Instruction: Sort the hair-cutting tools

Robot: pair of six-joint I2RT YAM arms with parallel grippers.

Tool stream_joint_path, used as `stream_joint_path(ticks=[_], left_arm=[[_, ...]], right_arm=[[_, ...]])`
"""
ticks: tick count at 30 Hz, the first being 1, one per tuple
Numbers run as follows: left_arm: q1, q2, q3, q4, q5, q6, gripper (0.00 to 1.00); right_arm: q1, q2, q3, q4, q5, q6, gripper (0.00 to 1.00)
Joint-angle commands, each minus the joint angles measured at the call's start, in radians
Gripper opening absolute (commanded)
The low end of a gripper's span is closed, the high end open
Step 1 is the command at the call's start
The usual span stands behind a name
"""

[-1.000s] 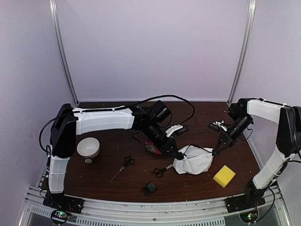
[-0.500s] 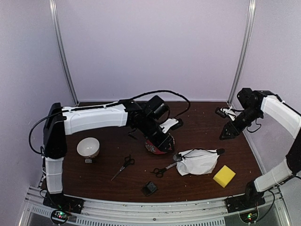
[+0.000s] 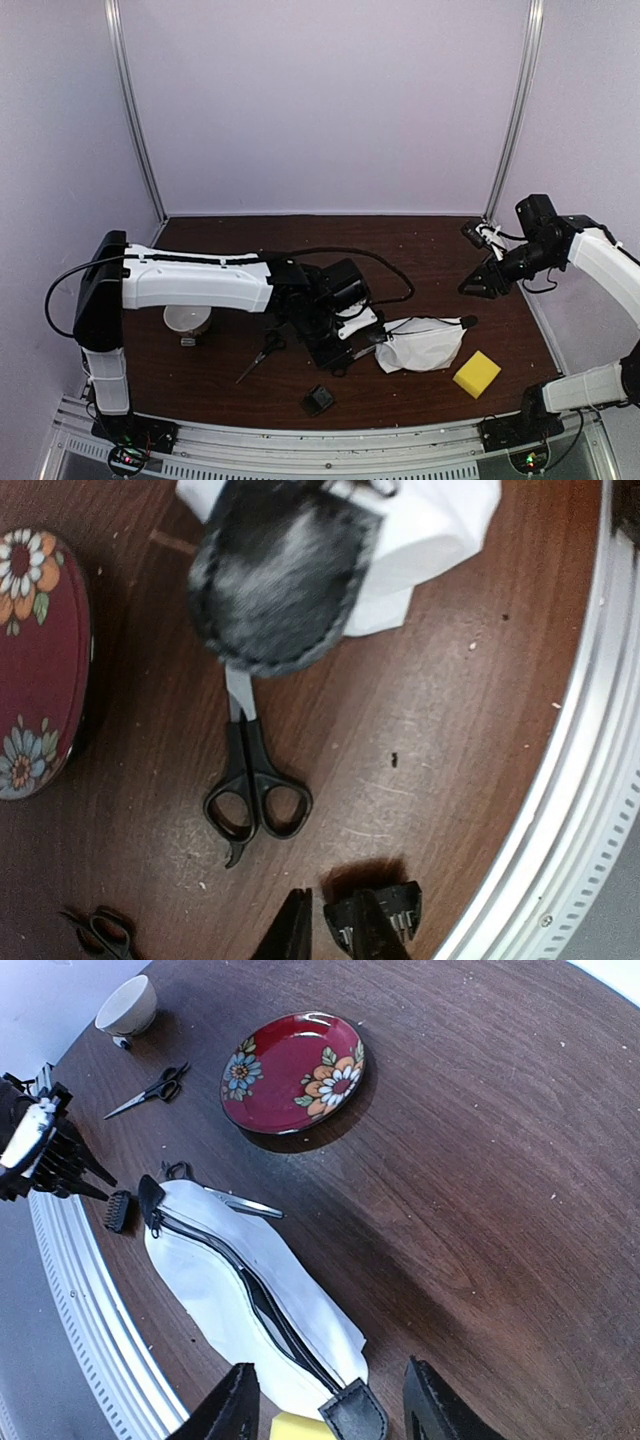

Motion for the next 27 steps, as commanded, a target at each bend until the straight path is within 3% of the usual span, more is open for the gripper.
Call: stream_joint_path(ticks=[1,3,6,9,14,27], left_arm=[[-0.011,0.007,-0.026,-0.006,-0.082,0.055,0.24],[-0.027,0.015,-0.031,0.002,-0.099,0.094,0.29],[-0.028,0.059,-0.013,0.001,-0.096,0.122,0.21],[-0.028,0.102,0.016,-0.016,-0.074,0.139,0.19],[-0.028,0.143,0.034,-0.011,-0.057,0.137,0.25],[-0.028,0.227,0.091,-0.011,-0.095,0.142,0.25]], right_arm=[[0.008,-0.016,-0.021,0.067,-0.066,0.015,0.5],[0.009,-0.021,-0.023,0.07,-0.061,0.017,0.5],[0.008,-0.026,-0.027,0.082,-0.058,0.024,0.5],[0.009,-0.023,-0.021,0.074,-0.054,0.022,0.5],[0.009,-0.04,-0.026,0.069,-0.039,0.019,0.5],[0.009,-0.033,-0.037,0.072,-0.055,0.011,0.5]])
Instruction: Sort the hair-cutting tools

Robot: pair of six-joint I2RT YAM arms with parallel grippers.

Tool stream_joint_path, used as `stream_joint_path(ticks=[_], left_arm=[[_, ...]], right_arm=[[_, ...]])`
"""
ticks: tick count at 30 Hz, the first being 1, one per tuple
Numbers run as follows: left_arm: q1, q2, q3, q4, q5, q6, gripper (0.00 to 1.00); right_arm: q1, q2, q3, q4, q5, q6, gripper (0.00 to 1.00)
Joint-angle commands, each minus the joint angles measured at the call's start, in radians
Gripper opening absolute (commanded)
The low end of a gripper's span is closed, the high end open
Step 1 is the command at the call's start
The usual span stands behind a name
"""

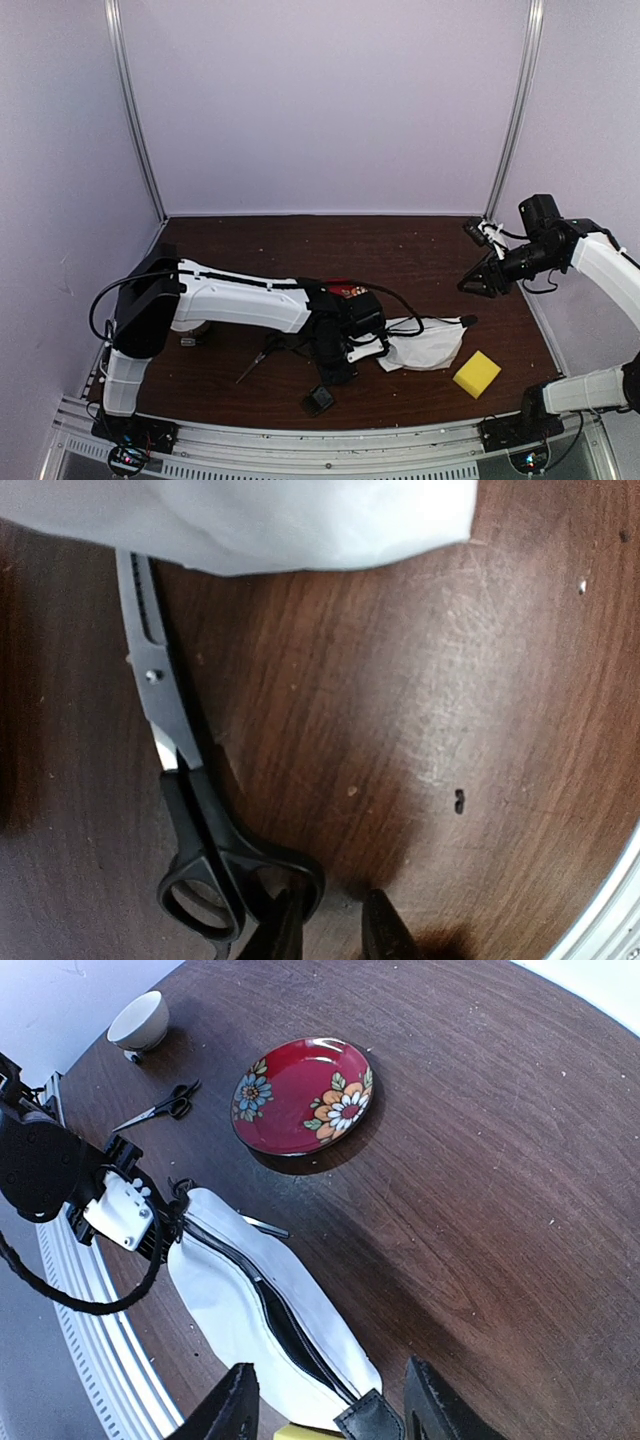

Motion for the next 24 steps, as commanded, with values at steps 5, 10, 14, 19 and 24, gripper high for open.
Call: stream_joint_path(ticks=[5,10,14,19,24], left_arm=[[0.001,0.076,0.055,-0.004,-0.025,0.018,0.22],[0.0,0.083,0.036,-0.01,-0.081,0.023,0.14],[0.0,0.023,0.002,-0.009,-0.098,0.039,0.03],[0.0,-0.125,-0.037,-0.031,-0.12,0.096,0.0],[0.002,-0.24,-0.004,-0.137,-0.075,0.157,0.0]], right_arm=[[0.006,0.022,0.02,-0.007,-0.036,-0.002,0.5],[0.005,0.009,0.017,-0.015,-0.027,-0.009,0.5],[0.005,0.006,0.01,-0.018,-0.008,-0.013,0.5],[0.005,0.004,0.033,-0.065,0.032,-0.054,0.5],[0.006,-0.009,0.027,-0.096,0.093,-0.128,0.52]])
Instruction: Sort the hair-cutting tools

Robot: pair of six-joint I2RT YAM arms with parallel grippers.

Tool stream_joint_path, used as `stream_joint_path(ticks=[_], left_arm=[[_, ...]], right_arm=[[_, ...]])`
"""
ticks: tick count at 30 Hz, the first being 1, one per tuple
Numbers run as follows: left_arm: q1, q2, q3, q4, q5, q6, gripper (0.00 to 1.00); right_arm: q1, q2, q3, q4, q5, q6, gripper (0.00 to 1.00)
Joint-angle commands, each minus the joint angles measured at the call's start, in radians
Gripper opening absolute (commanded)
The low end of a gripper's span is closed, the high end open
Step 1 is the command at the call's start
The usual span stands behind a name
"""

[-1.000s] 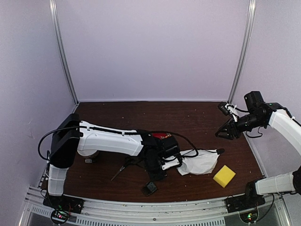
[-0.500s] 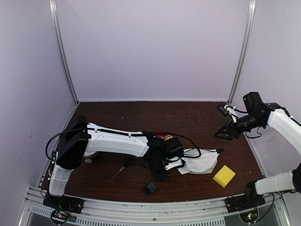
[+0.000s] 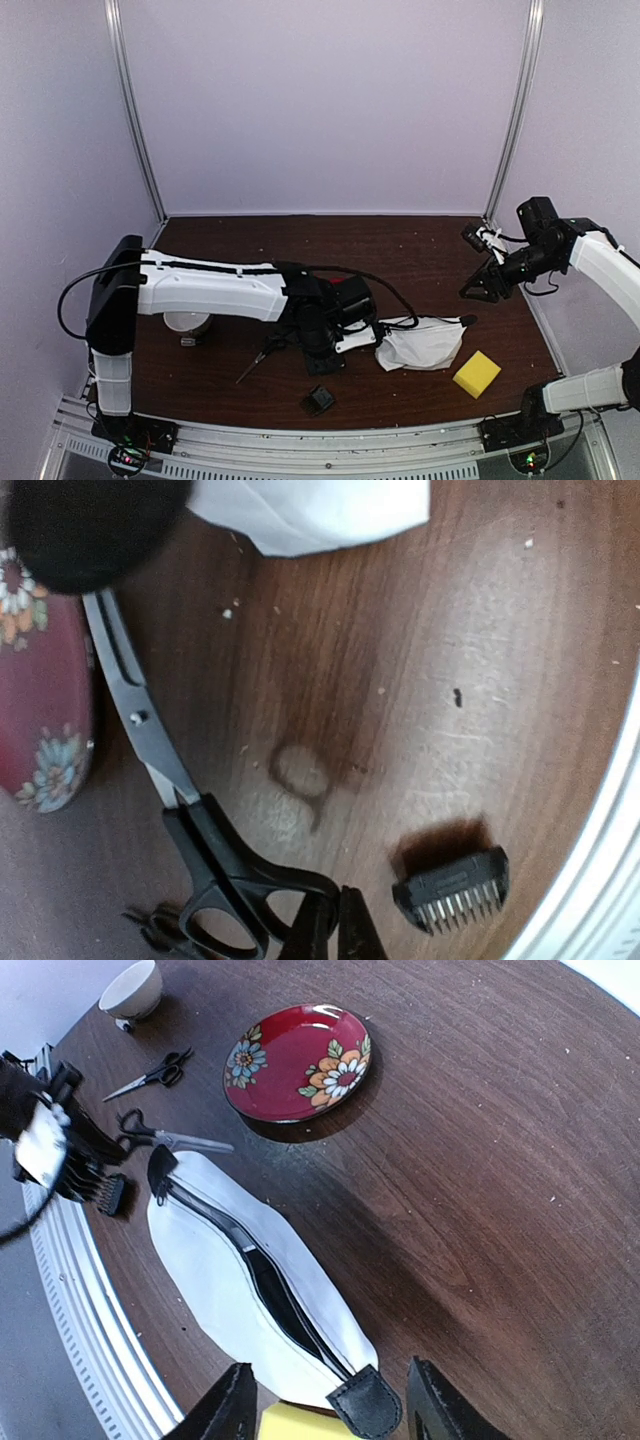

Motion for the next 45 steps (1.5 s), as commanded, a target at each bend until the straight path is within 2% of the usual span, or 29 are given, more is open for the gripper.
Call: stream_joint_path(ticks=[1,6,9,15,19,27,30,34,36,40,45], left_arm=[[0.003,-0.144,0.035,-0.089,0.04,0.076,0.0],[0.016,-0.203,0.066,-0.196,0.183,0.114,0.0],[0.024,-0.216,0.139,-0.245,0.316,0.133,0.0],[0.029,-0.167,0.346,-0.293,0.542,0.142,0.0],[0.033,-0.162,0.357,-0.294,0.573,0.156,0.0],[0.053,-0.216,0.271,-0.253,0.602,0.17,0.0],[0.054,-0.221,0.247,-0.253,0.595,0.181,0.0],[0.054,-0.214,0.209,-0.278,0.623,0.211,0.0],[0.054,-0.206,0.204,-0.309,0.626,0.223,0.0],[0.054,-0.203,0.187,-0.327,0.616,0.221,0.0],[0.052,-0.2,0.185,-0.327,0.606,0.213,0.0]], right_arm=[[0.006,-0.025,0.019,-0.052,0.062,-0.095,0.54],[0.021,0.028,0.037,-0.104,0.078,-0.208,0.62],[0.059,0.072,0.046,-0.122,0.086,-0.251,0.66],[0.188,0.17,0.066,-0.027,0.16,-0.188,0.65],[0.242,0.241,0.102,-0.009,0.196,-0.183,0.63],[0.331,0.33,0.133,-0.007,0.263,-0.195,0.55],[0.352,0.35,0.134,0.024,0.287,-0.166,0.45],[0.352,0.389,0.17,0.038,0.308,-0.123,0.15],[0.353,0.397,0.183,0.04,0.312,-0.112,0.08],[0.374,0.387,0.202,0.017,0.293,-0.107,0.0],[0.442,0.372,0.228,-0.062,0.189,-0.078,0.0]])
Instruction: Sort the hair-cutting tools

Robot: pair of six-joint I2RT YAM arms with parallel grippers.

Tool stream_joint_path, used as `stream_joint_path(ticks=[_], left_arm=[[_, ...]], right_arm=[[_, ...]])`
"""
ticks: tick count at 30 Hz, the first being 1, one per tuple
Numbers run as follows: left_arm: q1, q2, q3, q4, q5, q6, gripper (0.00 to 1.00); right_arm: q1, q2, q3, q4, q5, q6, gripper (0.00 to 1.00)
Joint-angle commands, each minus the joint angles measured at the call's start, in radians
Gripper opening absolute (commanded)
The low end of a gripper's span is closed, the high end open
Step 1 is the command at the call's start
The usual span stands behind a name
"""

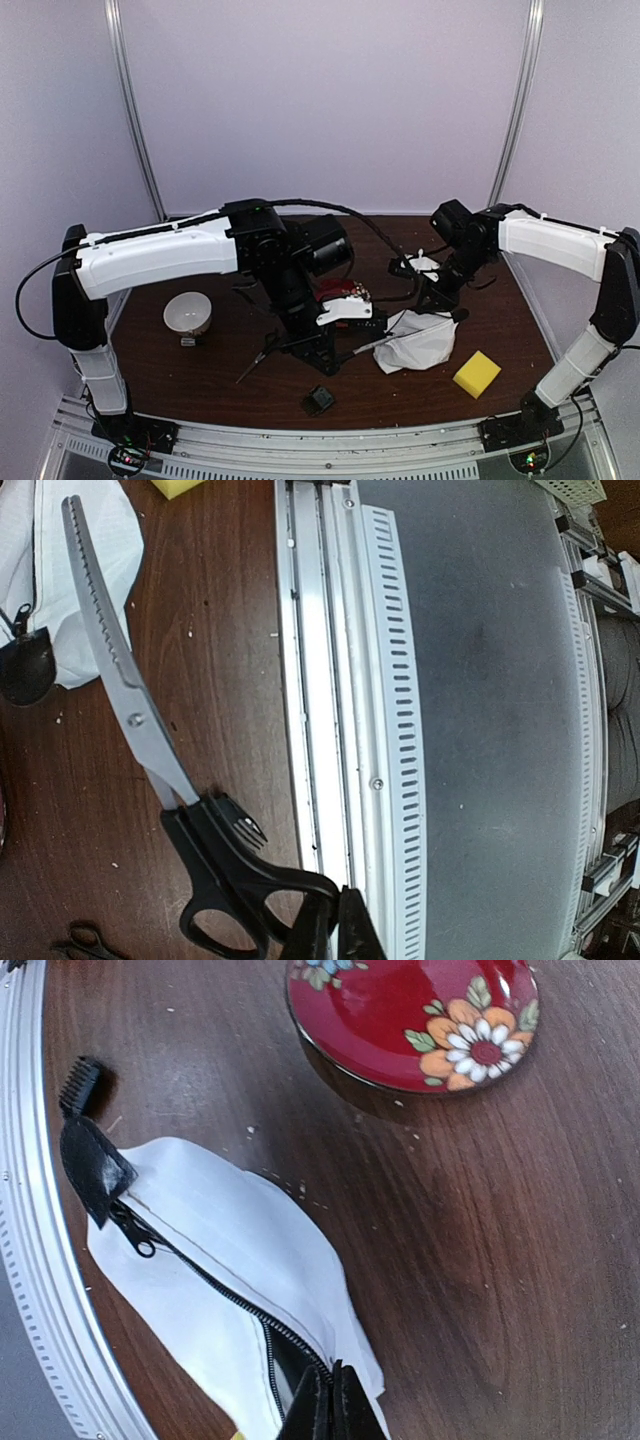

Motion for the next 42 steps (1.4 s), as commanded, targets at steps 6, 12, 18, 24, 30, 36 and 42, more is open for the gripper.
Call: stream_joint_path(ticks=[6,12,18,24,30,36,42], left_arm=[[0.001,0.031,0.014,0.022,0.039,0.013,0.0],[-0.017,0.102,0.097,0.042,0.045,0.057,0.0],[-0.019,0.25,0.258,0.023,0.057,0.017,0.0],[-0.005,0.299,0.268,-0.001,0.02,-0.06,0.0],[-0.001,0.227,0.137,0.0,0.006,-0.096,0.0],[0.015,0.166,0.042,0.048,-0.032,-0.177,0.0],[0.057,0.178,0.1,0.071,-0.004,-0.215,0.0]], right_arm=[[0.132,-0.022,0.055,-0.114,-0.232,0.077,0.0],[0.138,0.076,0.207,-0.242,-0.362,0.062,0.0],[0.138,0.151,0.317,-0.294,-0.348,0.033,0.0],[0.137,0.14,0.286,-0.236,-0.289,0.059,0.01],[0.138,0.142,0.266,-0.194,-0.281,0.085,0.06],[0.106,0.095,0.251,-0.175,-0.182,0.135,0.37],[-0.028,-0.004,0.17,-0.217,-0.119,0.145,0.48]])
